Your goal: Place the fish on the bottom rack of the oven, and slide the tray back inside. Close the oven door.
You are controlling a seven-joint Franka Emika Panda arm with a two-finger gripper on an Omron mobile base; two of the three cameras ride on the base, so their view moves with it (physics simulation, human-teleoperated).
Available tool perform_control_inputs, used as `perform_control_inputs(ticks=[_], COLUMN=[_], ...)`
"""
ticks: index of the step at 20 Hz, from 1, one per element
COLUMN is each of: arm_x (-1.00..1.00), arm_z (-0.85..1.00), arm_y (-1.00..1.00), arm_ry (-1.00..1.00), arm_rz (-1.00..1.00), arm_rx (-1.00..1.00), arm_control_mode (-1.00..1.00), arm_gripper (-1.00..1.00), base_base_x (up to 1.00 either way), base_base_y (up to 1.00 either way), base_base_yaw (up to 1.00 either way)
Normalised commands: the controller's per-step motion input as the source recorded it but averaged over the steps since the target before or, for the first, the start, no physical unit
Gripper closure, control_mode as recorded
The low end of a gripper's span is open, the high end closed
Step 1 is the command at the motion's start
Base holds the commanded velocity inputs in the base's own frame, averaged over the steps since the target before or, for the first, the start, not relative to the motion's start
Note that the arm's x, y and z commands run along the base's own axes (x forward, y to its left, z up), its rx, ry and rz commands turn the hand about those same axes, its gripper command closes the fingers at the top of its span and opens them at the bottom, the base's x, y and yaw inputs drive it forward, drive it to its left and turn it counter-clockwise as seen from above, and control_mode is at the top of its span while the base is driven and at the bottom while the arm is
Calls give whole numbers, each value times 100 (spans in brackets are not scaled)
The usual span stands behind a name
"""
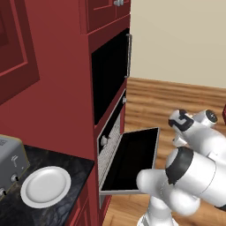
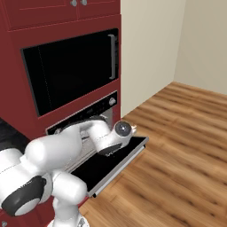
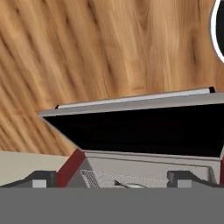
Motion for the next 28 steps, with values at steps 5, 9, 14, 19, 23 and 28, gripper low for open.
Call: perform_control_inputs(ticks=[5,9,14,19,23,28], arm_x=[-3,0,3,22,32,49], arm_z=[-4,-31,-74,-37,-74,-75], arm_y=[-100,-97,-28,0,1,9], arm_ry=[3,0,-10,-15,-1,8], arm_rz=[0,6,18,6,7,17], arm_rx=[-8,0,1,4,1,3], arm_control_mode=[-100,-100,-100,-100,-100,-100], arm_gripper=[-100,-100,-100,-100,-100,-100], base_base_x=[0,0,0,0,0,0], base_base_y=[0,0,0,0,0,0], base_base_yaw=[0,0,0,0,0,0])
